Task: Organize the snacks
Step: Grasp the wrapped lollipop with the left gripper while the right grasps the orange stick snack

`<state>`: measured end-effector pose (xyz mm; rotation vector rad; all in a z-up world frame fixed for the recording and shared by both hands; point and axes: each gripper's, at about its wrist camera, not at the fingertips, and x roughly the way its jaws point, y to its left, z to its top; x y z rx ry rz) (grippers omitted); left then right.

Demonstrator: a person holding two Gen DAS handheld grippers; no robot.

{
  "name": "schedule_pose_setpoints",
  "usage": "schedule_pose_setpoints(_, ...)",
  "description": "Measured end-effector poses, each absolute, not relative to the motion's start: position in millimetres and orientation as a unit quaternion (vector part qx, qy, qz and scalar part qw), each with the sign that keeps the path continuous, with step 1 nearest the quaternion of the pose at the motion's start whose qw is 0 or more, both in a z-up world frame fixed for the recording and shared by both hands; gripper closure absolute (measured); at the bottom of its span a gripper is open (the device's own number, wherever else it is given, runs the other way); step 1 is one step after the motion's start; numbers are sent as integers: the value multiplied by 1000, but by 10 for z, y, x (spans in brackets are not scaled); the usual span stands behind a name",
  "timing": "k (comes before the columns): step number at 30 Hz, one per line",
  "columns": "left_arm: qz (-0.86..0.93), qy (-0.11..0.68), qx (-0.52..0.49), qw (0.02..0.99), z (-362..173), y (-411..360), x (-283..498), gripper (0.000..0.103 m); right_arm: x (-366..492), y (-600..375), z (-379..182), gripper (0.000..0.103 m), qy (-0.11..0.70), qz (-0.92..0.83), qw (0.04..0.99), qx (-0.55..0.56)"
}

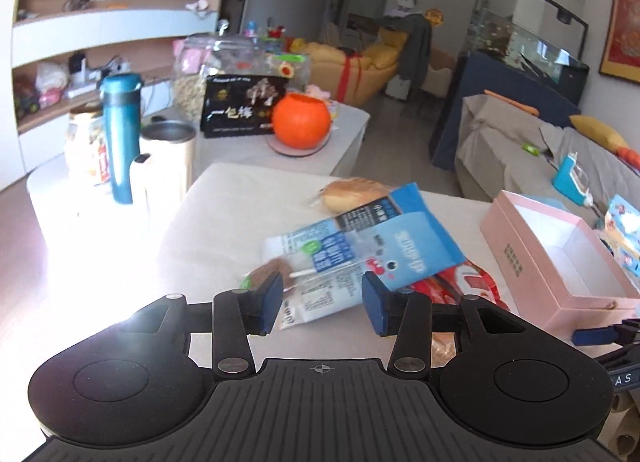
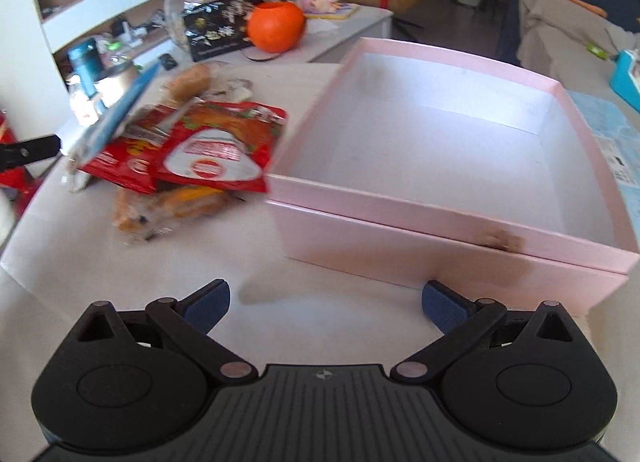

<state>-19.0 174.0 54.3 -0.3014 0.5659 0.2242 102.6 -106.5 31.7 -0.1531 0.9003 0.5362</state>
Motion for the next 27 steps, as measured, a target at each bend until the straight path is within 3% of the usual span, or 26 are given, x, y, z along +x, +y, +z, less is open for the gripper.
schedule_pose_setpoints(4, 109, 290, -163, 937, 422, 1826, -322, 55, 1088, -623, 472, 2, 410, 317, 854, -51)
schedule_pose_setpoints(7, 109, 289, -168, 936, 421, 1885, -367, 55, 1193, -331, 556, 9, 410, 322, 853, -30)
schedule_pose_setpoints(9, 107, 274, -174, 940, 465, 1966, -354, 55, 1265, -193, 567, 18, 413, 321, 852, -20)
schedule_pose_setpoints(11, 106, 258, -177, 944, 499, 2046, -288, 55, 1310, -135, 558, 45, 425, 323, 846, -18)
schedule_pose_setpoints(14, 107, 256, -182, 943, 494, 2143, -83, 55, 1253, -169, 570, 64, 429, 323, 843, -27)
schedule_pose_setpoints(19, 115, 298, -161, 934, 282, 2214, 301, 55, 1016, -455, 508, 67, 455, 328, 826, -59)
schedule_pose_setpoints(27, 40, 341, -152, 927, 250, 1891, -101, 56, 809, -907, 423, 67, 441, 300, 842, -85)
